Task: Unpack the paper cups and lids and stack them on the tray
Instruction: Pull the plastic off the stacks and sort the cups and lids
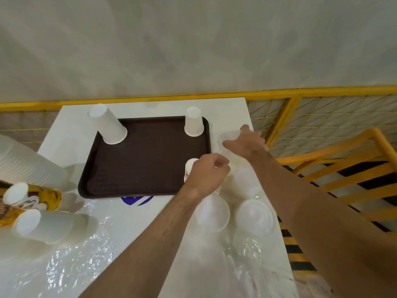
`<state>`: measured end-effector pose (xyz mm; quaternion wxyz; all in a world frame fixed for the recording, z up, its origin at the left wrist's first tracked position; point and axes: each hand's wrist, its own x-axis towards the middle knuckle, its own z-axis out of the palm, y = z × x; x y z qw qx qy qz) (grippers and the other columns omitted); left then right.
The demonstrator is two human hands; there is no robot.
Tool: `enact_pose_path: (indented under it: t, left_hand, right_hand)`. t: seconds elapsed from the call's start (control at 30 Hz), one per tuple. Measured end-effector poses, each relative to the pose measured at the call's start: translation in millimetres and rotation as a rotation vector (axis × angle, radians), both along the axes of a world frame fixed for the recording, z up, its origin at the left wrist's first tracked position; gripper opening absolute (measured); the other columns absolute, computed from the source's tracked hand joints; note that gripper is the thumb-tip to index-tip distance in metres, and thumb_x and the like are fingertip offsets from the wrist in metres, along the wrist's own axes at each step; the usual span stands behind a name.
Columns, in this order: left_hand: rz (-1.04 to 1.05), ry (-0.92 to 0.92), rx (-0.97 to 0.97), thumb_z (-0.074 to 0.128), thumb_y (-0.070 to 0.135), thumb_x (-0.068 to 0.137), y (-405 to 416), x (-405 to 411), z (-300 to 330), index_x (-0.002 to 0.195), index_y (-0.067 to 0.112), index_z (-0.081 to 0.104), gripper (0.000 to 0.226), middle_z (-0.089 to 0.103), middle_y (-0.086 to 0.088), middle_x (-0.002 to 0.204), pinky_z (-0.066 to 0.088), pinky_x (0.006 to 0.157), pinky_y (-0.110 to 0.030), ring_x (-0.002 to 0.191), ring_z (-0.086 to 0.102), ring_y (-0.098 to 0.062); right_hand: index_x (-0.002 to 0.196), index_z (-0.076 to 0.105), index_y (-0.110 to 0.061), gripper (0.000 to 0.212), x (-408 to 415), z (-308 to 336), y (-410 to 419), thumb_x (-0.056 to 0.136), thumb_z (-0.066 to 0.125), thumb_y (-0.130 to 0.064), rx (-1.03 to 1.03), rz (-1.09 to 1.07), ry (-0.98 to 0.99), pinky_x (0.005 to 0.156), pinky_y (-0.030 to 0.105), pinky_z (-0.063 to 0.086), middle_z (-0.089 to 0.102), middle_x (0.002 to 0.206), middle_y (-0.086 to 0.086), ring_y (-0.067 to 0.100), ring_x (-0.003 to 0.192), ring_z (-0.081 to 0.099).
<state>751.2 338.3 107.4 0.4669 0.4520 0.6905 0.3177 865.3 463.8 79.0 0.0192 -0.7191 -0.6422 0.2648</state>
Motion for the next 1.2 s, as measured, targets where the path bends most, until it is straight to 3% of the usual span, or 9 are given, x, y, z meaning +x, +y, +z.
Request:
enact_pose_path:
  t: [0.1,0.2,0.33,0.53,0.73,0.83,1.03,1.13,1.2]
  left_hand:
    - [0.108,0.013,0.117,0.058,0.015,0.093,2,-17,17,0.108,0.024,0.070,0.022,0.068,0.009,0.101,0.044,0.075,-0.017,0.090,0.063,-0.006]
    - [0.243,-0.021,0.187,0.056,0.015,0.098,8,-38,35,0.128,0.022,0.060,0.031,0.060,0.007,0.123,0.043,0.082,-0.017,0.109,0.057,-0.009]
    - [0.351,-0.230,0.128,0.063,0.030,0.095,9,-65,58,0.139,0.023,0.046,0.048,0.050,0.004,0.131,0.044,0.102,-0.034,0.119,0.050,-0.016]
    - [0.330,-0.444,0.102,0.074,0.019,0.088,-22,-94,75,0.126,0.018,0.057,0.041,0.059,-0.002,0.121,0.056,0.085,-0.030,0.110,0.061,-0.020]
    - [0.224,-0.288,0.163,0.072,0.040,0.088,-69,-123,88,0.088,0.024,0.075,0.016,0.072,0.000,0.102,0.054,0.078,-0.031,0.095,0.066,-0.016]
    - [0.203,-0.024,0.357,0.069,0.044,0.089,-91,-136,96,0.082,0.033,0.076,0.014,0.073,0.015,0.084,0.051,0.081,-0.027,0.088,0.065,-0.007]
    - [0.375,0.256,0.661,0.080,0.038,0.080,-111,-162,117,0.067,0.007,0.061,0.039,0.059,0.004,0.071,0.036,0.064,-0.007,0.070,0.054,-0.011]
    - [0.290,0.201,0.644,0.078,0.039,0.083,-120,-172,129,0.073,0.013,0.068,0.029,0.060,0.001,0.058,0.044,0.066,-0.015,0.059,0.056,-0.005]
    - [0.190,0.005,0.521,0.070,0.039,0.090,-123,-177,134,0.083,0.014,0.070,0.026,0.061,-0.002,0.053,0.050,0.066,-0.023,0.056,0.060,-0.014]
  right_hand:
    - [0.136,0.049,-0.020,0.082,9,35,-4,0.065,0.067,-0.057,0.088,-0.068,0.291,0.089,0.042,0.055,0.057,0.127,0.009,0.030,0.111,0.058]
    - [0.131,0.051,-0.025,0.056,14,74,-22,0.080,0.072,-0.037,0.108,-0.082,0.567,0.079,0.036,0.053,0.054,0.117,-0.001,0.019,0.097,0.057]
    - [0.129,0.050,-0.033,0.050,15,114,-58,0.084,0.071,-0.028,0.097,-0.020,0.774,0.084,0.038,0.054,0.054,0.121,-0.006,0.013,0.103,0.057]
    - [0.131,0.050,-0.032,0.049,2,137,-103,0.087,0.070,-0.021,0.204,-0.093,1.111,0.091,0.039,0.059,0.057,0.127,-0.006,0.019,0.116,0.061]
    - [0.129,0.049,-0.025,0.057,-25,146,-128,0.076,0.071,-0.024,0.206,-0.463,1.597,0.094,0.047,0.057,0.056,0.133,0.008,0.028,0.117,0.062]
    - [0.131,0.047,-0.023,0.056,-39,146,-135,0.080,0.070,-0.020,0.212,-0.563,1.649,0.095,0.048,0.056,0.055,0.131,0.008,0.030,0.117,0.060]
    - [0.133,0.042,-0.022,0.069,-65,144,-158,0.071,0.074,-0.025,0.221,-0.576,1.541,0.094,0.047,0.056,0.054,0.130,0.006,0.028,0.118,0.059]
    - [0.134,0.041,-0.021,0.059,-71,141,-163,0.084,0.071,-0.019,0.227,-0.567,1.519,0.092,0.044,0.058,0.055,0.125,0.005,0.027,0.118,0.059]
    - [0.135,0.041,-0.021,0.055,-73,141,-166,0.087,0.068,-0.017,0.217,-0.569,1.545,0.092,0.044,0.058,0.056,0.122,0.004,0.026,0.113,0.061]
